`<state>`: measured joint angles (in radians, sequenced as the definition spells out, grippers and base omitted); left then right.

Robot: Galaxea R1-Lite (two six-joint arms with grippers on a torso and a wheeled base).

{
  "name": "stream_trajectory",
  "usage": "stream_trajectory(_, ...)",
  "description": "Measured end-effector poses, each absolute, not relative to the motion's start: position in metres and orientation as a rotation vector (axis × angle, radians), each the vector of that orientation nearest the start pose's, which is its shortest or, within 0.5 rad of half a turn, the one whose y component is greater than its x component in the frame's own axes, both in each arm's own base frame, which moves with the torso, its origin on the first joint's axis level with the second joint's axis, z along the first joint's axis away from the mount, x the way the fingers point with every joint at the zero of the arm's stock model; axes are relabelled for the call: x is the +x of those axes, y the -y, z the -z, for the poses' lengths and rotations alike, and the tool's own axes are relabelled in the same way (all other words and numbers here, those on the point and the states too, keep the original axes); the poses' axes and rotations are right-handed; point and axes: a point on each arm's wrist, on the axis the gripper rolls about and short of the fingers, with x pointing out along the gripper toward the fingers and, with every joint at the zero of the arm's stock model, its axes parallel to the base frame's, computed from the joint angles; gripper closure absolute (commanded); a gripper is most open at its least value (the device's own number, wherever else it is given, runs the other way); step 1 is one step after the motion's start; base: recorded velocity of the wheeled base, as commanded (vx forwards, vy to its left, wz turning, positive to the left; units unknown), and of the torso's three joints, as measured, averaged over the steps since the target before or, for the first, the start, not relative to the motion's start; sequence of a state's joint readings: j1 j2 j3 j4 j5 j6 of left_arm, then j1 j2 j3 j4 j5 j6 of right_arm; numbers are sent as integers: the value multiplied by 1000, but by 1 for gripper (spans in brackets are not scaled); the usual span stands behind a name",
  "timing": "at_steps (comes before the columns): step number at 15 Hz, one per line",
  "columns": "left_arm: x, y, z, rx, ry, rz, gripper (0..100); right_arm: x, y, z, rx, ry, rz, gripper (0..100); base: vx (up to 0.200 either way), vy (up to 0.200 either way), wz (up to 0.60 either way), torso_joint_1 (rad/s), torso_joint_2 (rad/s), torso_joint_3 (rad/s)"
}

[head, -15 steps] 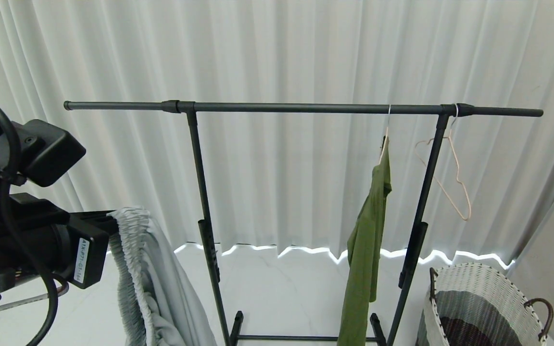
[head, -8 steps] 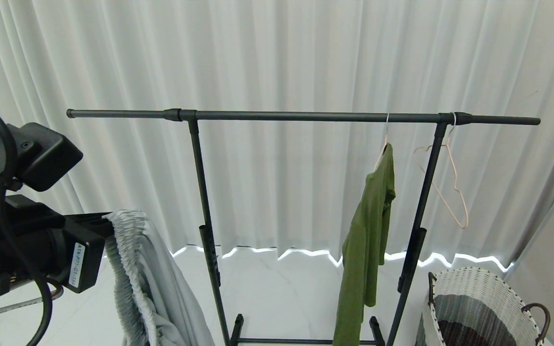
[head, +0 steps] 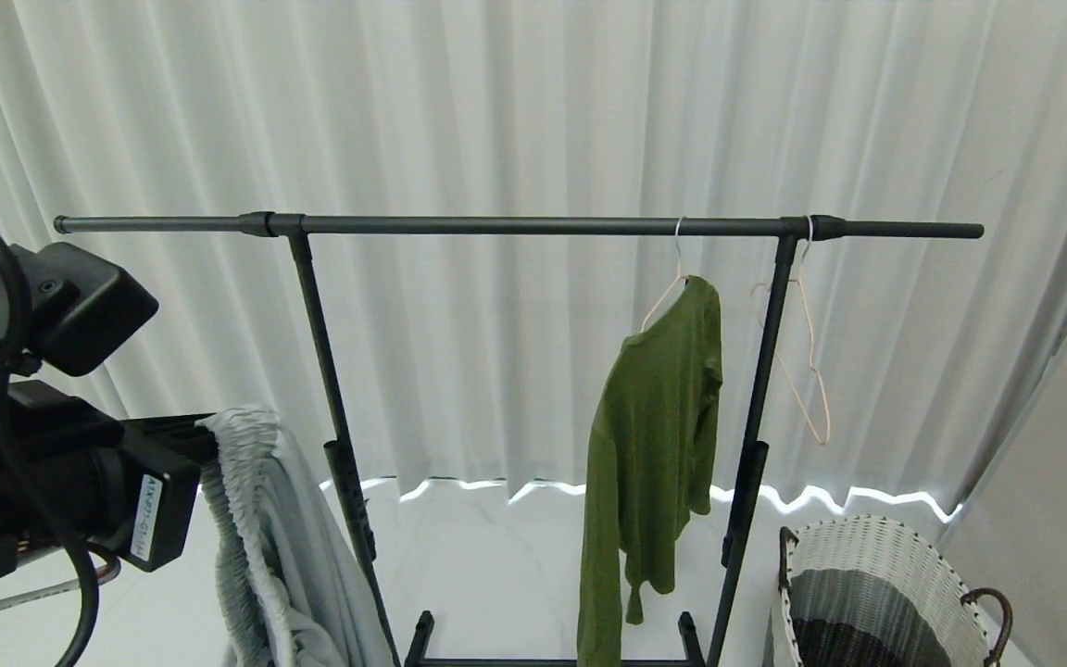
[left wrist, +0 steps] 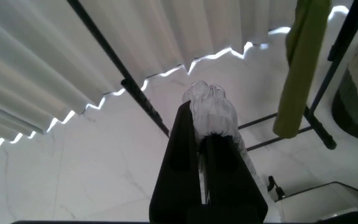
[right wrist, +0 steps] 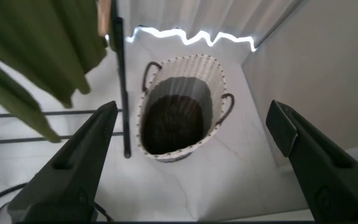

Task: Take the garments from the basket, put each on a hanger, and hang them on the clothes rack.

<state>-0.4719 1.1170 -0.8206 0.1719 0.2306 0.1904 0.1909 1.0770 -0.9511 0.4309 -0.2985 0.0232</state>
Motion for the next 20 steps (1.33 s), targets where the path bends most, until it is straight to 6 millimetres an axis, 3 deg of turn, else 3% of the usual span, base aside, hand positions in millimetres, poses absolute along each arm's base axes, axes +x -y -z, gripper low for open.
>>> stream_trajectory(3, 134, 62, -245, 348, -418, 276, 100, 127, -18, -262, -115, -535, 107, 0, 0, 0, 0, 0, 0, 0)
stream_trajectory(13, 134, 62, -246, 346, -412, 276, 100, 138, -22, -255, -112, -498, 37, 0, 200, 0, 0, 2, 3, 1)
stream_trajectory(17, 133, 64, -245, 369, -414, 291, 100, 141, -25, -252, -89, -520, -59, 0, 0, 0, 0, 0, 0, 0)
stream_trajectory(20, 132, 65, -245, 374, -411, 303, 100, 156, -29, -250, -76, -514, -80, 0, 0, 0, 0, 0, 0, 0)
